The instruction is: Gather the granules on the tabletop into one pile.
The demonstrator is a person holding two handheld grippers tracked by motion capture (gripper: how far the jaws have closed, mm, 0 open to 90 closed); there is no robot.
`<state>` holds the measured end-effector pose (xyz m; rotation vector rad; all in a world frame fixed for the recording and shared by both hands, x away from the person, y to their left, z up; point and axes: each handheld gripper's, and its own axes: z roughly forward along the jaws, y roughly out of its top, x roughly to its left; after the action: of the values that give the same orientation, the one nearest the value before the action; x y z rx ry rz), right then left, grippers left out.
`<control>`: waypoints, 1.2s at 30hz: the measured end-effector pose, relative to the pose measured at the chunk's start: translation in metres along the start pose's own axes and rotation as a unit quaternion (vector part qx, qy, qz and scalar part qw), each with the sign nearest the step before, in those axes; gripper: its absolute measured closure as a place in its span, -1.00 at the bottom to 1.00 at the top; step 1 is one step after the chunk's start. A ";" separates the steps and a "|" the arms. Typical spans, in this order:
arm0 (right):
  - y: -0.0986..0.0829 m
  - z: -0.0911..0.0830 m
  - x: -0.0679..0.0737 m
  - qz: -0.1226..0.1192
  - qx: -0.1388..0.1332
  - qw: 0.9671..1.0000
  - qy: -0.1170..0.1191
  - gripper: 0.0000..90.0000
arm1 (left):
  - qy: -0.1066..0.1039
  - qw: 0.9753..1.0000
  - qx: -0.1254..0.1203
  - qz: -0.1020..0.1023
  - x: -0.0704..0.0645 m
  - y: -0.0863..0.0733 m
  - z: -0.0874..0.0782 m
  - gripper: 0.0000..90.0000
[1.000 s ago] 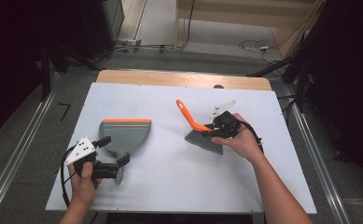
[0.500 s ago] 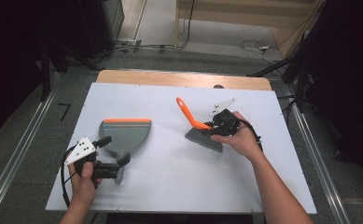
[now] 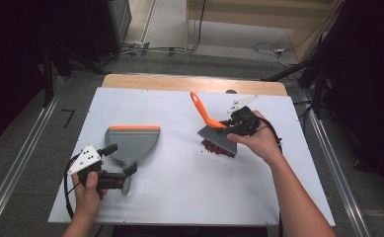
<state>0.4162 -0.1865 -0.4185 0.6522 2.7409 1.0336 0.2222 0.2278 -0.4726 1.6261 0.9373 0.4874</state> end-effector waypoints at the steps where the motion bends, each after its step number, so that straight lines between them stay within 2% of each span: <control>1: 0.002 -0.001 -0.003 0.000 -0.003 1.000 -0.012 0.50 | 0.000 1.000 0.000 0.001 0.000 0.000 0.000 -1.00; 4: 0.007 0.000 -0.013 0.002 -0.003 0.999 -0.050 0.50 | 0.000 1.000 0.001 0.002 0.000 0.000 0.000 -1.00; 7: 0.007 0.010 -0.020 -0.001 0.009 0.996 -0.091 0.50 | -0.001 1.000 -0.001 0.000 0.001 0.000 0.000 -1.00; 8: 0.007 0.010 -0.020 -0.001 0.009 0.996 -0.091 0.50 | -0.001 1.000 -0.001 0.000 0.001 0.000 0.000 -1.00; 9: 0.005 0.021 -0.024 -0.013 0.024 0.993 -0.114 0.50 | -0.001 1.000 0.000 0.000 0.001 0.000 0.000 -1.00; 11: 0.001 0.027 -0.025 -0.012 0.032 0.992 -0.125 0.50 | 0.000 1.000 0.000 -0.001 0.001 -0.001 0.000 -1.00; 13: -0.003 0.033 -0.024 -0.012 0.024 0.991 -0.127 0.51 | -0.001 1.000 -0.001 -0.001 0.002 -0.001 0.000 -1.00; 15: -0.005 0.033 -0.021 -0.007 0.012 0.994 -0.111 0.51 | -0.001 1.000 -0.001 -0.001 0.002 -0.001 0.000 -1.00; 20: -0.005 0.032 -0.006 -0.046 0.024 0.994 -0.095 0.52 | -0.001 1.000 -0.001 -0.001 0.002 -0.001 0.000 -1.00; 24: -0.008 0.028 0.003 -0.057 0.032 0.994 -0.085 0.52 | -0.002 1.000 0.001 0.001 0.000 -0.001 0.001 -1.00; 33: -0.012 0.023 0.013 -0.061 0.034 0.994 -0.078 0.52 | -0.003 1.000 0.004 0.002 -0.001 -0.001 0.002 -1.00; 36: -0.009 0.016 0.014 -0.044 0.016 0.995 -0.086 0.51 | -0.003 1.000 0.004 0.003 0.000 -0.001 0.002 -1.00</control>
<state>0.4052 -0.1771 -0.4359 0.5889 2.6159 0.8721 0.2234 0.2260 -0.4741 1.6379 0.9310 0.4818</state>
